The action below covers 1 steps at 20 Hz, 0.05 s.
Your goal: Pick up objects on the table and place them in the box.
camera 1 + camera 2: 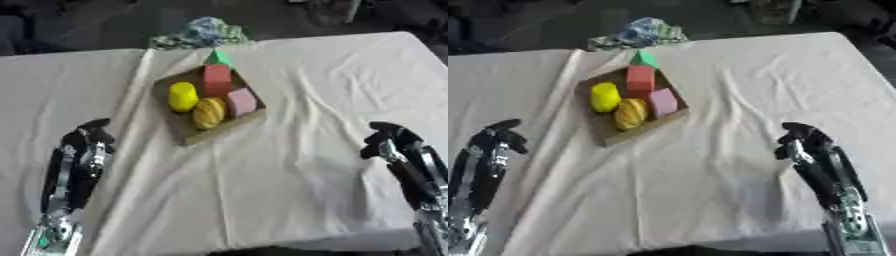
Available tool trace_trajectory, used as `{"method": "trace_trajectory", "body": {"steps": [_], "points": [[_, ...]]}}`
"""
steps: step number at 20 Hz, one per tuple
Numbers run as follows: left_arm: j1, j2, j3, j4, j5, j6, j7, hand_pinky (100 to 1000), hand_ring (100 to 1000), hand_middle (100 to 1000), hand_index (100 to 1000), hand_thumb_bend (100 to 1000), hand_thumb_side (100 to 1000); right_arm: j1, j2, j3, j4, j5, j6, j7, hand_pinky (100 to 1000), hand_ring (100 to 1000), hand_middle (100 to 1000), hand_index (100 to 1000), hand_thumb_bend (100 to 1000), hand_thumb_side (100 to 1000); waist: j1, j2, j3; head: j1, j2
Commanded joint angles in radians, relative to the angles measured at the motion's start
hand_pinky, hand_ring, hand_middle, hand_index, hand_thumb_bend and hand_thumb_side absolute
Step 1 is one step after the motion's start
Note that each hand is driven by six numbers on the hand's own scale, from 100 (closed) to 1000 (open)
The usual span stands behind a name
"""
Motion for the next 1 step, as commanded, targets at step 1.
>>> {"method": "trace_trajectory", "body": {"steps": [1], "points": [[-0.008,0.028,0.012,-0.028,0.060,0.001,-0.020,640,477,494,779,100,912,-0.008,-0.009,-0.001,-0.012,0.004,-0.002,-0.001,532,521,531,750,100,509,-0.010,-0.025,-0.002,0.006,-0.003]]}}
